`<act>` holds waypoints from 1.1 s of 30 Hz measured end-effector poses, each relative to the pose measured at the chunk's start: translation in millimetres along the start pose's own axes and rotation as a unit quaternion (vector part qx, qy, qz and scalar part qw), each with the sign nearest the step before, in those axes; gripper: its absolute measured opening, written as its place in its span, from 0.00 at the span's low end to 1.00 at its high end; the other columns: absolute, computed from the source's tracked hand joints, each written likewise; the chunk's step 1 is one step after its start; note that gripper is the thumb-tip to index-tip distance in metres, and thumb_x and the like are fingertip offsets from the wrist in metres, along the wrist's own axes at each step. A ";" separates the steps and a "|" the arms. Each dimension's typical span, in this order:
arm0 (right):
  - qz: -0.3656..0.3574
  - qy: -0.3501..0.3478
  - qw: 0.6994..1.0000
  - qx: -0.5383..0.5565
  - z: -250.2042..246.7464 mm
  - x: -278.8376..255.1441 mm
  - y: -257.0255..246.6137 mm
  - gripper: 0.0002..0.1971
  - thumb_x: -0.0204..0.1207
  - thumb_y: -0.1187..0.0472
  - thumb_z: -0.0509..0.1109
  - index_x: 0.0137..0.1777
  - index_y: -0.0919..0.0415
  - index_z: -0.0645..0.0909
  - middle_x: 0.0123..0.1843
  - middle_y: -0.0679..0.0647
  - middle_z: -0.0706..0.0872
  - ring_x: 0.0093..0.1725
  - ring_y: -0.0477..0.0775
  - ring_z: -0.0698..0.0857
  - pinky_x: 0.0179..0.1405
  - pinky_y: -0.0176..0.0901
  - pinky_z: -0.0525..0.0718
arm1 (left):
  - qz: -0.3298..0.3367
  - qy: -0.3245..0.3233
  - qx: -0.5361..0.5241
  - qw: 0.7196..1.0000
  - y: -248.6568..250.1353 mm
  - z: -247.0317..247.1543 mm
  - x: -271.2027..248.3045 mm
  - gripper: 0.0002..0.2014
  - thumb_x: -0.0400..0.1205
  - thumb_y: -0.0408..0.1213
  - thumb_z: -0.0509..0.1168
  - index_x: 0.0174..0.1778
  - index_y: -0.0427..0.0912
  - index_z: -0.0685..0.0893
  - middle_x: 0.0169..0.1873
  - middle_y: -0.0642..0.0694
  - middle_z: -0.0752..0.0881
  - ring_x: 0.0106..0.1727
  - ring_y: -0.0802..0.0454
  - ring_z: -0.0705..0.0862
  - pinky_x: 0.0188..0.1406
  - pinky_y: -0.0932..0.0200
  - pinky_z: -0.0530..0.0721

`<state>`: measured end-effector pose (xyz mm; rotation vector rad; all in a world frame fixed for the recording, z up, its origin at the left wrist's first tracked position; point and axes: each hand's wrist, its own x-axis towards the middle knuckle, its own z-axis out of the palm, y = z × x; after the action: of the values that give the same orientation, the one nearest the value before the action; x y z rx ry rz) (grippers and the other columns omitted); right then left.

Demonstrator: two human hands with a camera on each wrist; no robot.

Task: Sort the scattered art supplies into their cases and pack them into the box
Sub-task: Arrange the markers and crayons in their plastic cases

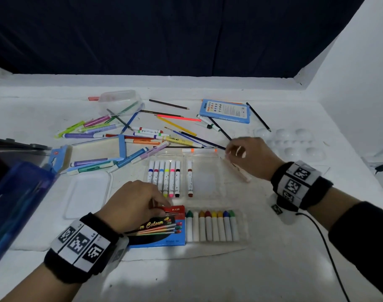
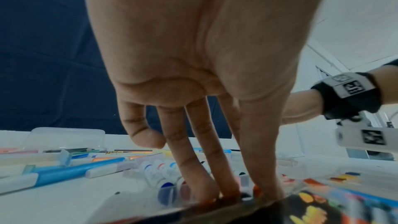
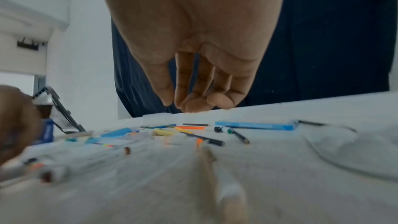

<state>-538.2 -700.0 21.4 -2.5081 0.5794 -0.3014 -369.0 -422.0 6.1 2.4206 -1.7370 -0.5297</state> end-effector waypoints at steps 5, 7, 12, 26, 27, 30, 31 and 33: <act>-0.035 0.002 0.996 -0.080 9.5 61.8 14.9 0.10 0.79 0.58 0.70 0.59 0.55 0.82 0.57 0.51 0.84 0.58 0.53 0.80 0.61 0.51 0.80 | -0.007 0.003 -0.007 1.000 -1.6 -0.5 1.2 0.10 0.76 0.58 0.73 0.53 0.71 0.90 0.38 0.68 0.83 0.42 0.65 0.79 0.38 0.74 0.67; -0.048 -0.023 0.991 -0.119 14.5 81.0 17.9 0.14 0.81 0.58 0.67 0.65 0.58 0.79 0.64 0.53 0.81 0.65 0.56 0.76 0.65 0.52 0.77 | -0.013 0.003 -0.019 1.000 -2.1 -3.1 1.9 0.10 0.75 0.58 0.74 0.52 0.70 0.91 0.42 0.66 0.88 0.43 0.66 0.80 0.37 0.76 0.66; -0.070 -0.080 0.973 -0.206 26.3 116.4 27.8 0.14 0.84 0.58 0.61 0.66 0.62 0.76 0.67 0.58 0.78 0.64 0.61 0.75 0.62 0.60 0.79 | -0.034 -0.013 -0.061 0.997 -3.5 -8.4 3.0 0.10 0.72 0.57 0.77 0.49 0.68 0.92 0.43 0.67 0.91 0.46 0.64 0.86 0.43 0.74 0.76; -0.072 -0.129 0.931 -0.333 33.9 138.7 26.6 0.15 0.86 0.55 0.56 0.61 0.53 0.83 0.62 0.54 0.78 0.65 0.60 0.74 0.56 0.57 0.73 | -0.054 -0.010 -0.095 0.994 -5.1 -6.7 4.2 0.11 0.69 0.55 0.80 0.47 0.65 0.93 0.42 0.67 0.91 0.44 0.68 0.87 0.41 0.79 0.73; -0.069 -0.119 0.942 -0.308 33.3 135.3 25.8 0.13 0.85 0.53 0.59 0.57 0.53 0.84 0.56 0.54 0.78 0.63 0.60 0.76 0.54 0.55 0.72 | -0.053 -0.009 -0.090 0.994 -4.4 -6.9 4.0 0.11 0.70 0.55 0.80 0.47 0.65 0.93 0.42 0.67 0.90 0.44 0.67 0.86 0.41 0.79 0.72; -0.063 -0.084 0.969 -0.223 29.8 118.1 21.4 0.05 0.79 0.53 0.68 0.48 0.53 0.82 0.45 0.50 0.78 0.51 0.58 0.82 0.46 0.46 0.73 | -0.046 -0.008 -0.076 0.996 -2.6 -6.5 3.2 0.10 0.72 0.55 0.79 0.48 0.63 0.93 0.39 0.70 0.87 0.44 0.68 0.85 0.41 0.80 0.71; -0.059 -0.073 0.976 -0.199 27.6 110.3 18.8 0.04 0.77 0.55 0.70 0.48 0.53 0.81 0.44 0.50 0.79 0.48 0.57 0.83 0.44 0.45 0.75 | -0.040 -0.009 -0.067 0.997 -2.5 -5.8 2.8 0.10 0.73 0.54 0.78 0.49 0.62 0.92 0.39 0.70 0.85 0.44 0.68 0.84 0.41 0.80 0.70; -0.048 -0.049 0.986 -0.154 22.7 93.2 12.2 0.04 0.77 0.57 0.70 0.47 0.53 0.77 0.42 0.50 0.82 0.43 0.55 0.83 0.40 0.44 0.78 | -0.021 -0.008 -0.037 0.999 -2.1 -4.4 2.3 0.11 0.75 0.55 0.76 0.51 0.62 0.91 0.39 0.69 0.82 0.45 0.69 0.80 0.41 0.79 0.69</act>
<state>-452.7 -741.9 4.4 -2.8370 0.4971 -0.1304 -364.9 -423.9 9.1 2.4129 -1.6466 -0.6068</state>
